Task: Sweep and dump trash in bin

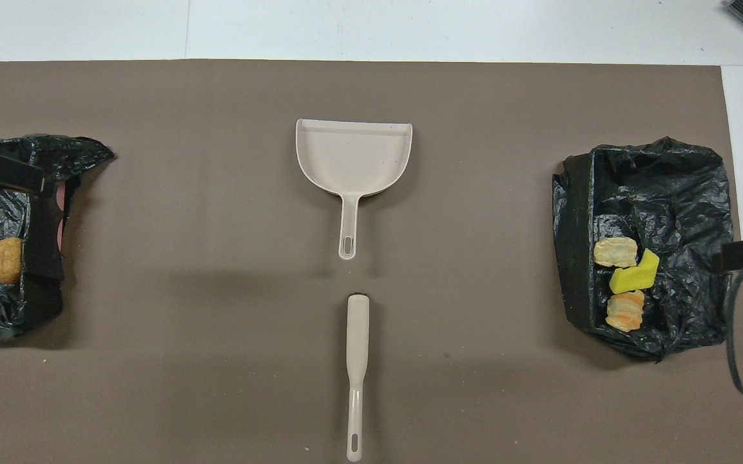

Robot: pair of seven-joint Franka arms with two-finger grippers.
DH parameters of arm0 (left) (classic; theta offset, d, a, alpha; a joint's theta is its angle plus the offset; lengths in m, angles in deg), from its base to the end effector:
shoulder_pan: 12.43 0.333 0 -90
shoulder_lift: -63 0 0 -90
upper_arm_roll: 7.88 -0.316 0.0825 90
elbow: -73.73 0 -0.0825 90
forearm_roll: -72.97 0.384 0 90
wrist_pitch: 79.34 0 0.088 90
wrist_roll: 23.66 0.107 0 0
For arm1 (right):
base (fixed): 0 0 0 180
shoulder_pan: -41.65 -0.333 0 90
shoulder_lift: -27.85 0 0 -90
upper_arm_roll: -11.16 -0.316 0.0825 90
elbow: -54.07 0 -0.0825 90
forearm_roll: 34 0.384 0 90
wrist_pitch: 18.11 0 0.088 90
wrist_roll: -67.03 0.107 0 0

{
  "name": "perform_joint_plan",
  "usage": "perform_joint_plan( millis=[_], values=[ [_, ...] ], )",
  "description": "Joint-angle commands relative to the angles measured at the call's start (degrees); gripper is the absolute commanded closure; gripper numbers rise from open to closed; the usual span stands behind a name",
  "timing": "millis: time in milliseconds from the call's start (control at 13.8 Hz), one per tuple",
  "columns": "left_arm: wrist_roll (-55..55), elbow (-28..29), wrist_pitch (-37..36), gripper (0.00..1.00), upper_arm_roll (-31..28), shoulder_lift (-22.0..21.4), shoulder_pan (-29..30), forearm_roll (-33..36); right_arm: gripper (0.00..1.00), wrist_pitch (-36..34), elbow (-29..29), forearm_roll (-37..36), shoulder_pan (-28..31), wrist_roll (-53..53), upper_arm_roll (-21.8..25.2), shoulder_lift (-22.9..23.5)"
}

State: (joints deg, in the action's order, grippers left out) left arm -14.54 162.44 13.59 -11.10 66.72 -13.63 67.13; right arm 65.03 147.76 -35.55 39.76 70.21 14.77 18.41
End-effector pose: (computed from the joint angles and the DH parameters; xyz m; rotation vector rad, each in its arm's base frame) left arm 0.5789 0.0089 0.6034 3.0392 -0.1815 0.0279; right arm 0.4890 -0.0209 0.6700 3.1216 -0.1367 -0.0304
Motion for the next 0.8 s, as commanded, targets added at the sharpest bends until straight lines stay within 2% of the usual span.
perform_joint_plan(
  millis=[0,145,434,723],
  values=[
    [1.08,7.34,-0.20,0.00,0.32,-7.83,0.32,1.10,0.00,-0.62,0.00,0.93,0.40,-0.98,-0.10,-0.41],
    [1.25,5.96,-3.53,0.00,0.93,-8.29,-0.46,6.43,0.00,-0.62,0.00,0.93,0.40,-0.98,-0.10,-0.32],
    [1.69,10.68,-4.16,0.00,1.73,-11.79,-0.38,6.90,0.00,-0.62,0.00,0.93,0.40,-0.98,-0.10,-0.40],
    [1.61,10.69,-4.60,0.00,1.73,-11.89,-0.29,6.90,0.00,-0.62,0.00,0.93,0.40,-0.98,-0.10,-0.32]
  ],
)
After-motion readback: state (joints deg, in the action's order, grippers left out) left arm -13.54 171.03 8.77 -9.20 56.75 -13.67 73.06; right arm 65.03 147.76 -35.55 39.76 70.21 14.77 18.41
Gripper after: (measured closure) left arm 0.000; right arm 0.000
